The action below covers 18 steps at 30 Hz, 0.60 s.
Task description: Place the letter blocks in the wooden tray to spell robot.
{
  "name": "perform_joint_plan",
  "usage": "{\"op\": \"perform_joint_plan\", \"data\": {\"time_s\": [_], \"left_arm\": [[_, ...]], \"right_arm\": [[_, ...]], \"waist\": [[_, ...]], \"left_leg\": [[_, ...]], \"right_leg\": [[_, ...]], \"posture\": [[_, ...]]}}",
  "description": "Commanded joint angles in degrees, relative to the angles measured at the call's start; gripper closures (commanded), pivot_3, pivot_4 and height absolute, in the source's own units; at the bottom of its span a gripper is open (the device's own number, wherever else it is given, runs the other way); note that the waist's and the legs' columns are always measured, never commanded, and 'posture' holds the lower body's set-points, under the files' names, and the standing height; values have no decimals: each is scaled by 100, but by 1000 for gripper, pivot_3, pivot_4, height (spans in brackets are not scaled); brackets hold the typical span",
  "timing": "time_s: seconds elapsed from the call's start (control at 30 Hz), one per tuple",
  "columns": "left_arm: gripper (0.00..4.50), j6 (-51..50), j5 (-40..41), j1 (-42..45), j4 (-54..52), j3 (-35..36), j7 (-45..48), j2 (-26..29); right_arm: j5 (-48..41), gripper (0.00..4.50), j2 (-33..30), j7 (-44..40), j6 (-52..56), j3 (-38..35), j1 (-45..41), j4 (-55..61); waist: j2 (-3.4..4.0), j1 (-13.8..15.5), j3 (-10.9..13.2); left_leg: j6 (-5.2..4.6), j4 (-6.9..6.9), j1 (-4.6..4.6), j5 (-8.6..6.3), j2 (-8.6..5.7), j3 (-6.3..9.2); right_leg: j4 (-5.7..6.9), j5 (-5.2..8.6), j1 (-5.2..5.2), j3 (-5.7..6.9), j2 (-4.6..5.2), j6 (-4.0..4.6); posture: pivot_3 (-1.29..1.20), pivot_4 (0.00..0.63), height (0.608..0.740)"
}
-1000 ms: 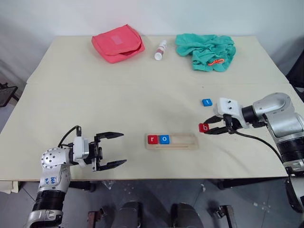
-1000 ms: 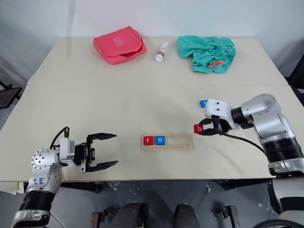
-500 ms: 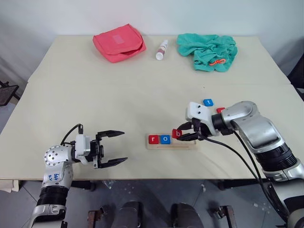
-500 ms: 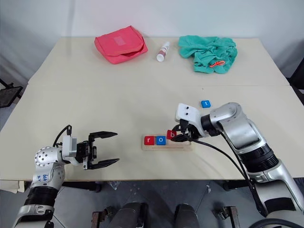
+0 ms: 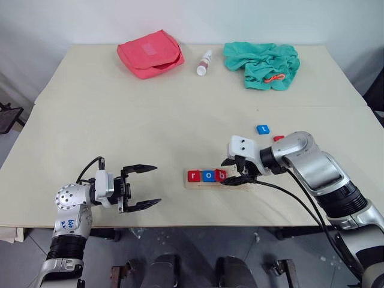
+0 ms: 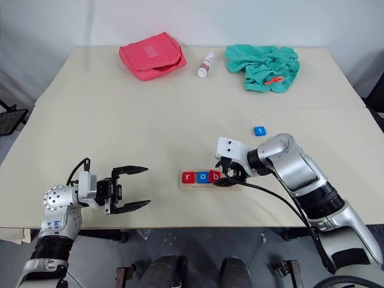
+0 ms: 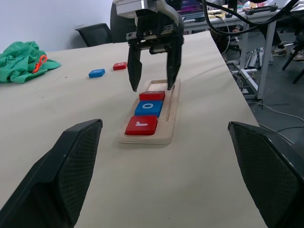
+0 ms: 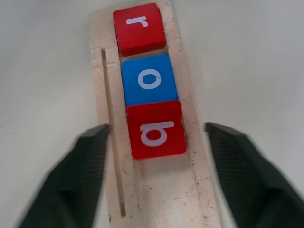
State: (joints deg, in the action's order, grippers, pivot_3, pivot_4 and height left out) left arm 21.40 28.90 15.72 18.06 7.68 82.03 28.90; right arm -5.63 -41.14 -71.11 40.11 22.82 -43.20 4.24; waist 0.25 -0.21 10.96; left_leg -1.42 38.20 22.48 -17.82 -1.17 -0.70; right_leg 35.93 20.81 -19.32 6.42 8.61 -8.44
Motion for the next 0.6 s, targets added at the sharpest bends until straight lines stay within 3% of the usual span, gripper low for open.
{"op": "perform_joint_plan", "data": {"time_s": [0.03,0.3,0.33,0.4,0.6], "left_arm": [[0,79,18,-11,-146,19,-18,24],[0,117,4,41,-84,-13,-17,-16],[0,120,5,44,-76,-16,-12,-20],[0,132,6,56,-54,-20,1,-32],[0,146,8,96,9,-32,52,-67]], "right_arm": [[-63,70,-22,2,50,-47,-53,312],[-514,70,-292,148,242,-743,433,982],[-597,232,-361,135,280,-837,535,1070],[-698,683,-506,121,311,-953,742,1187],[-674,2831,-578,469,230,-1058,1122,1085]], "waist": [[0,-1,0],[-1,23,0],[-1,24,0],[-1,20,0],[-2,9,-1]], "left_leg": [[0,0,0,0,0,0],[0,0,3,0,-1,3],[0,0,6,0,-2,5],[0,0,6,0,-3,4],[0,-1,5,0,-1,0]], "right_leg": [[0,0,0,0,0,0],[1,0,-2,0,1,0],[1,0,-2,0,1,0],[0,0,-1,0,1,0],[0,0,-3,0,1,0]], "posture": [[0,150,740],[0,150,740],[0,150,740],[0,150,740],[0,150,740]]}}
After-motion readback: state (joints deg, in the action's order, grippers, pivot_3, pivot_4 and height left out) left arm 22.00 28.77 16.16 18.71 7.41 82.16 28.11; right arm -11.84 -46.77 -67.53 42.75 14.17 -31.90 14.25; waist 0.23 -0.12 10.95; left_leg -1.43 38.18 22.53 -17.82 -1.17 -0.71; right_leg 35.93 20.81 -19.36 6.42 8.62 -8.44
